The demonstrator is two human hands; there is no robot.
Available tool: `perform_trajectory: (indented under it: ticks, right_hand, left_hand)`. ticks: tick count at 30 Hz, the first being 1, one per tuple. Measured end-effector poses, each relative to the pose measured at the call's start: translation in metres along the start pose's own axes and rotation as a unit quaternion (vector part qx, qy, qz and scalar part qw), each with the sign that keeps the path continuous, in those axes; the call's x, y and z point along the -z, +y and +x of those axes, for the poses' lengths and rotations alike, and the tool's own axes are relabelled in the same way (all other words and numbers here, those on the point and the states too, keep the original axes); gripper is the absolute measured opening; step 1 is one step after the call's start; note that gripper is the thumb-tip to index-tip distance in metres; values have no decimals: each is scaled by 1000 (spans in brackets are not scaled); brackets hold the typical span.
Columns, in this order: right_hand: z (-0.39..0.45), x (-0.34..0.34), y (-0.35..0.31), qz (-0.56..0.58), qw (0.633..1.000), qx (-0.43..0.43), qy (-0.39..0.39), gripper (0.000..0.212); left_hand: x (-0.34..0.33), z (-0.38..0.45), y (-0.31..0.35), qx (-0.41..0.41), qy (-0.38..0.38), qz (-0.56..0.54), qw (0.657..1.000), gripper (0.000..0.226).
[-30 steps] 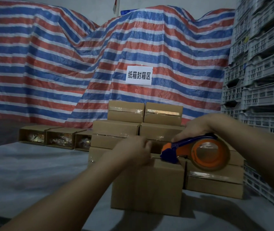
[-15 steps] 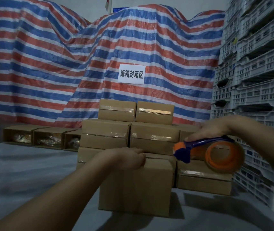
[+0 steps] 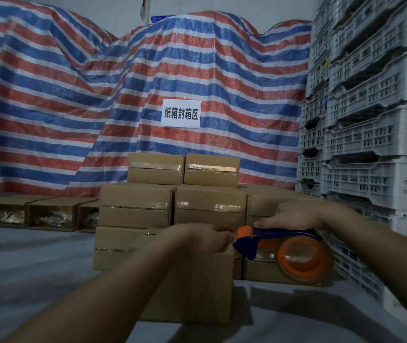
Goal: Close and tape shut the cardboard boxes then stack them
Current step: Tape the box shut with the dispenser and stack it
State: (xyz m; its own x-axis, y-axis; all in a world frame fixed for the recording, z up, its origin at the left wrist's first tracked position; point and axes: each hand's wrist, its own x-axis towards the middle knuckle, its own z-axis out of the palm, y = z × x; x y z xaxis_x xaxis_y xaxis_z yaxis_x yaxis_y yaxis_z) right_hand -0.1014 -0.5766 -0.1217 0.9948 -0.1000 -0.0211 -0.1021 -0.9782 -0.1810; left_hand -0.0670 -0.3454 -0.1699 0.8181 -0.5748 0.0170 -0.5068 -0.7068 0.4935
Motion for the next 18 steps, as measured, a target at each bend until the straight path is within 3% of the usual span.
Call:
perform_trajectory:
  ticks: [3,8,10,15,18]
  right_hand:
    - [-1,-4,5,-3,1000,12,26,65]
    - [-19,0,28,138,989,55,-9,63]
    - [-26,6,35,142,988,58,-16,62]
    - [-28,8,2,-101,995,18,-15,67]
    - [-30,7,-42,-223,973,48,29,49]
  left_hand:
    - [-7,6,-1,23,-11,-21,999,37]
    - [-5,9,-4,27,3,32,999,46]
    - [-4,9,-5,24,3,34,999,47]
    - [-4,11,-7,20,0,36,999,51]
    - [-3,12,-6,26,-11,19,999,53]
